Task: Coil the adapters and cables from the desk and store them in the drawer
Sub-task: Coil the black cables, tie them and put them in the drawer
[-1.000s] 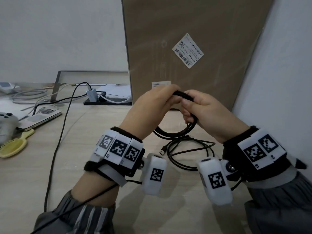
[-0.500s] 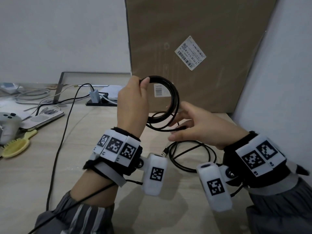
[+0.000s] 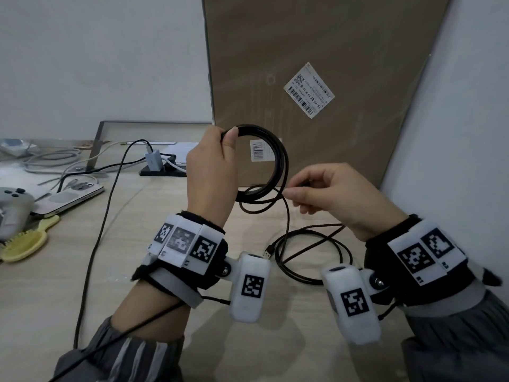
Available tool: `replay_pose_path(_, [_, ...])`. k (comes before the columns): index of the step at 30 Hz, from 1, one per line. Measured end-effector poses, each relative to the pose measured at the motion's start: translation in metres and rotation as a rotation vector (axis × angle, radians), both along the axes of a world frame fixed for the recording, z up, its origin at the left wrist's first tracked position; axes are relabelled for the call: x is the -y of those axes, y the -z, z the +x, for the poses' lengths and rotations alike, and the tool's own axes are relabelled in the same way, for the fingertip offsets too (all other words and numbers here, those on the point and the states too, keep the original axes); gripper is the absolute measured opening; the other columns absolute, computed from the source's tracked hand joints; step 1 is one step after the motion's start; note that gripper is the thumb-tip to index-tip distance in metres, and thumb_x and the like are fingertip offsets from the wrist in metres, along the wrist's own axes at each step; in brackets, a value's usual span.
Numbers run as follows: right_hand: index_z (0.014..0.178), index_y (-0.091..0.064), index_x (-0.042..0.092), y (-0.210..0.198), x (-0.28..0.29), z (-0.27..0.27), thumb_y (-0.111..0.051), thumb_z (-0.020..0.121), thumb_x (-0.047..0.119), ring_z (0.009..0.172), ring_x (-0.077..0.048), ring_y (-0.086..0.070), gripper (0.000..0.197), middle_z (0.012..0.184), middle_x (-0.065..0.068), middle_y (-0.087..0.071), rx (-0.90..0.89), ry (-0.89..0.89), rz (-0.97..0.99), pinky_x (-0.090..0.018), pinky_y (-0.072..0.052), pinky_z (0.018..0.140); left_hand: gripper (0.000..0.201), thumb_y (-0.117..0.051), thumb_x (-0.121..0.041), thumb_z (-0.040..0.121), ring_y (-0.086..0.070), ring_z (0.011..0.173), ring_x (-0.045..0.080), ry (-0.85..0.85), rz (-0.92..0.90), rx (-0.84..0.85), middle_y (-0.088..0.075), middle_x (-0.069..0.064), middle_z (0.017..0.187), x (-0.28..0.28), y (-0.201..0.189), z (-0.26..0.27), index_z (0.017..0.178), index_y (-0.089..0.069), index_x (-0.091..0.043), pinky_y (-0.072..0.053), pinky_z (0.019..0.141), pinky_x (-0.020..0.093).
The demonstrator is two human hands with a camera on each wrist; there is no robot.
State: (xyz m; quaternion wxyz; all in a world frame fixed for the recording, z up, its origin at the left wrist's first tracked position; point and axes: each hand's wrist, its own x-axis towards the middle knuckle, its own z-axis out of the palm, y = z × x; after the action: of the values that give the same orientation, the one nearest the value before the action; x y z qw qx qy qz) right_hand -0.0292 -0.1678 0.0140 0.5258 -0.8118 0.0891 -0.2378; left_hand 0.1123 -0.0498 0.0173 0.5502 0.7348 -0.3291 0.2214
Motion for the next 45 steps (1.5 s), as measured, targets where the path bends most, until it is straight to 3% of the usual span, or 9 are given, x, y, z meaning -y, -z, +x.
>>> replay_pose_path(4, [0.08,-0.067,0.011,-0.002,0.001,-0.001,-0.074,0.076,0.009,0.058,-0.012,-0.062,0.009,0.065,-0.004,-0.066,0.146,0.022,0.085,-0.018,-0.049,0.058,0.028,-0.039,-0.032,0.102,-0.041,0.057,0.005,0.012,0.047,0.072,-0.043,-0.01,0.062,0.002,0.002,-0.005,0.082,-0.044,-0.013,-0.032,0.052,0.01])
replay_pose_path(12, [0.086,-0.066,0.016,0.001,-0.001,0.004,-0.075,0.075,0.007,0.068,-0.007,-0.063,0.017,0.067,0.007,-0.065,0.282,0.068,0.064,-0.017,-0.048,0.063,0.025,-0.04,-0.032,0.102,-0.044,0.063,0.004,0.058,0.051,0.071,-0.048,-0.011,0.069,0.001,-0.003,-0.008,0.086,-0.049,-0.015,-0.034,0.058,0.012])
replay_pose_path(16, [0.108,-0.068,0.02,0.002,-0.002,0.005,-0.074,0.079,0.01,0.09,-0.008,-0.067,0.031,0.097,0.001,-0.072,0.298,0.112,0.07,-0.021,-0.051,0.08,0.026,-0.041,-0.033,0.102,-0.044,0.064,0.007,0.064,0.038,0.027,-0.048,-0.01,0.069,0.003,-0.002,-0.009,0.086,-0.051,-0.014,-0.034,0.056,0.011])
replay_pose_path(20, [0.125,-0.056,0.033,0.003,-0.001,0.006,-0.069,0.074,0.043,0.116,-0.008,-0.058,0.054,0.128,0.004,-0.058,0.216,0.169,0.05,-0.035,-0.047,0.099,0.029,-0.041,-0.033,0.101,-0.047,0.063,0.009,0.096,-0.026,-0.065,-0.049,-0.009,0.068,0.006,0.0,-0.01,0.086,-0.053,-0.012,-0.035,0.053,0.015])
replay_pose_path(26, [0.11,-0.06,0.007,0.001,-0.005,0.006,-0.048,0.097,0.014,0.078,-0.013,-0.067,0.019,0.078,-0.003,-0.07,0.212,-0.013,0.258,-0.024,-0.053,0.074,0.031,-0.038,-0.034,0.102,-0.049,0.063,0.011,0.112,0.051,-0.065,-0.048,-0.006,0.067,0.007,0.0,-0.014,0.088,-0.052,-0.011,-0.036,0.054,0.015])
replay_pose_path(32, [0.095,-0.065,0.011,-0.002,0.008,-0.001,-0.055,0.093,0.008,0.067,-0.01,-0.066,0.011,0.069,-0.003,-0.069,0.158,0.096,0.098,-0.022,-0.053,0.069,0.029,-0.044,-0.029,0.1,-0.061,0.057,0.014,0.47,0.226,-0.31,-0.059,0.001,0.059,-0.009,-0.011,-0.01,0.087,-0.061,-0.011,-0.051,0.066,0.035])
replay_pose_path(36, [0.097,-0.067,0.011,-0.006,0.002,-0.005,-0.058,0.091,0.006,0.068,-0.011,-0.067,0.012,0.069,-0.004,-0.069,0.058,0.016,-0.019,-0.019,-0.051,0.069,0.031,-0.05,-0.039,0.095,-0.06,0.067,0.012,0.64,0.38,-0.382,-0.064,0.0,0.065,-0.023,-0.019,-0.012,0.091,-0.068,-0.015,-0.053,0.076,0.032])
replay_pose_path(40, [0.093,-0.07,0.019,-0.007,-0.012,-0.004,-0.063,0.089,0.012,0.071,-0.014,-0.068,0.011,0.07,-0.002,-0.071,-0.015,0.027,-0.286,-0.035,-0.054,0.079,0.05,-0.048,-0.06,0.087,-0.055,0.053,0.007,0.46,0.522,-0.193,-0.06,-0.002,0.058,-0.016,-0.017,-0.028,0.067,-0.066,-0.018,-0.048,0.062,0.029])
replay_pose_path(45, [0.079,-0.067,0.029,-0.013,-0.021,-0.01,-0.064,0.087,0.019,0.07,-0.003,-0.067,0.013,0.071,0.005,-0.072,-0.049,0.061,-0.489,-0.031,-0.053,0.076,0.071,-0.039,-0.073,0.082,-0.052,0.048,0.009,0.317,0.633,-0.094,-0.054,-0.005,0.045,-0.008,-0.013,-0.035,0.058,-0.066,-0.011,-0.045,0.057,0.03])
